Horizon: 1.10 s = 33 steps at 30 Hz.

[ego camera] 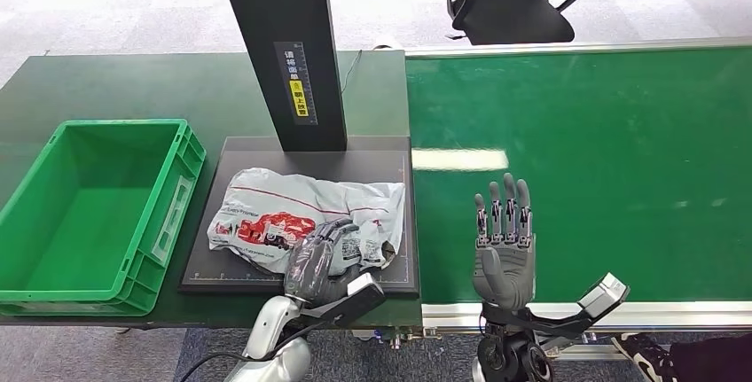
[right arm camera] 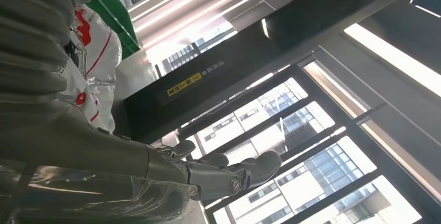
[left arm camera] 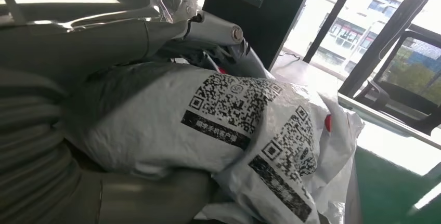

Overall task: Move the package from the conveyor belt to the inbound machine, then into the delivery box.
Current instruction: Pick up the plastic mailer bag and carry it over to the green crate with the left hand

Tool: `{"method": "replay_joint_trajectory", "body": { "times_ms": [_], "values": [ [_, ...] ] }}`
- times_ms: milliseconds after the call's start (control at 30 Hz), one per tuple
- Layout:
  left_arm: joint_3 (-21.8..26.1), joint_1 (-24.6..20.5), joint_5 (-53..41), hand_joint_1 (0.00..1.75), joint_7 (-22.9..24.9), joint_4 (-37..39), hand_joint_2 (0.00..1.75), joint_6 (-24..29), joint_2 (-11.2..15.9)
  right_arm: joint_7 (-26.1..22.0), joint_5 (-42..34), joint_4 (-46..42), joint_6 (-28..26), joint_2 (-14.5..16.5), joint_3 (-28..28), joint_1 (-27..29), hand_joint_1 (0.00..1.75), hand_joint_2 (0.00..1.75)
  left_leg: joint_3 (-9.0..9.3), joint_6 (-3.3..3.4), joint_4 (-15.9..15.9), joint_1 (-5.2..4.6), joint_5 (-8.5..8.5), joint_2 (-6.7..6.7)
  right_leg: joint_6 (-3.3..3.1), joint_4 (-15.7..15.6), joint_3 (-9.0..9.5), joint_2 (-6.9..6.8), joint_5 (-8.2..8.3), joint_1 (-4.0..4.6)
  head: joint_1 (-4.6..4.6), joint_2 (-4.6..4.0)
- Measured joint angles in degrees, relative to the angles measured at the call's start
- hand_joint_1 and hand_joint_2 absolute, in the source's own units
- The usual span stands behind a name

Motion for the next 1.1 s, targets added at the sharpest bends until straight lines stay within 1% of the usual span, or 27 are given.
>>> {"method": "replay_joint_trajectory", "body": {
  "times_ms": [200, 333, 433, 533, 600, 667, 767, 833, 900, 1100],
  "values": [
    [0.01, -0.87, 0.59, 1.68, -0.79, 0.59, 1.75, 0.52, 0.00, 0.04, -0.42, 0.61, 0.14, 0.01, -0.20, -0.18, 0.00, 1.75, 0.00, 0.00, 0.00, 0.00, 0.00, -0.01, 0.00, 0.00, 0.01, 0.00, 0.00, 0.00, 0.00, 0.00],
    [0.02, -0.93, 1.78, 1.73, -2.10, 0.61, 1.75, 2.15, -0.01, 0.04, -0.52, 0.67, 0.20, 0.01, -0.30, -0.17, 0.00, 1.75, 0.00, 0.00, 0.00, 0.00, 0.00, -0.01, 0.00, 0.00, 0.00, 0.00, 0.00, 0.00, 0.01, 0.00],
    [0.15, -0.60, 5.32, 1.73, -5.93, -0.51, 1.75, 5.29, -0.04, 0.12, -0.55, 0.67, 0.21, 0.07, -0.38, -0.14, 0.00, 1.75, -0.01, 0.00, 0.00, 0.00, 0.00, 0.00, 0.00, 0.00, 0.00, 0.00, 0.00, 0.00, 0.01, 0.00],
    [0.57, 0.40, 12.65, 1.73, -12.48, -4.47, 1.75, 8.28, -0.03, 0.45, -0.63, 0.67, 0.01, 0.37, -0.49, -0.01, 0.00, 1.75, -0.01, 0.00, 0.00, 0.00, 0.00, 0.00, 0.00, 0.01, 0.00, 0.00, 0.00, 0.00, 0.01, 0.00],
    [0.85, 1.43, 18.00, 1.73, -16.37, -7.95, 1.75, 9.10, 0.02, 0.68, -0.69, 0.67, -0.22, 0.51, -0.51, 0.12, 0.00, 1.75, -0.02, 0.00, 0.00, 0.00, 0.00, -0.01, 0.00, 0.01, 0.00, 0.00, 0.00, 0.00, 0.01, 0.00],
    [0.97, 2.10, 20.99, 1.75, -18.37, -10.05, 1.75, 9.33, 0.05, 0.78, -0.73, 0.67, -0.31, 0.53, -0.52, 0.18, 0.00, 1.75, -0.03, 0.00, 0.00, 0.00, 0.00, -0.01, 0.00, 0.01, -0.01, 0.00, 0.00, 0.00, 0.02, 0.00],
    [1.00, 2.28, 21.78, 1.75, -18.91, -10.61, 1.75, 9.38, 0.09, 0.79, -0.73, 0.67, -0.35, 0.54, -0.52, 0.19, 0.00, 1.75, -0.04, 0.00, 0.00, 0.00, 0.00, -0.01, 0.00, 0.01, -0.01, 0.00, 0.00, 0.00, 0.03, 0.00],
    [1.49, 4.63, 29.73, 1.75, -23.51, -18.19, 1.75, 9.64, 0.60, 0.80, -0.91, 0.67, -0.61, 0.60, -0.56, 0.24, 0.00, 1.75, -0.04, 0.00, 0.00, 0.00, 0.00, -0.01, 0.00, 0.01, -0.01, 0.00, 0.00, 0.00, 0.01, 0.00],
    [2.03, 7.73, 39.53, 1.75, -27.92, -28.61, 1.75, 9.94, 1.42, 0.78, -1.19, 0.67, -0.91, 0.66, -0.64, 0.38, 0.00, 1.75, -0.05, 0.00, 0.00, 0.00, 0.00, -0.01, 0.00, 0.01, -0.02, 0.00, 0.00, 0.00, 0.01, 0.00],
    [2.33, 11.11, 50.57, 1.73, -27.96, -46.03, 1.75, 10.02, 4.45, 0.37, -1.66, 0.74, -0.97, 0.64, -1.07, 0.58, 0.00, 1.75, -0.06, 0.00, -0.01, 0.01, 0.00, -0.01, 0.00, 0.01, -0.02, 0.00, -0.01, 0.01, 0.02, 0.00]
  ]
}}
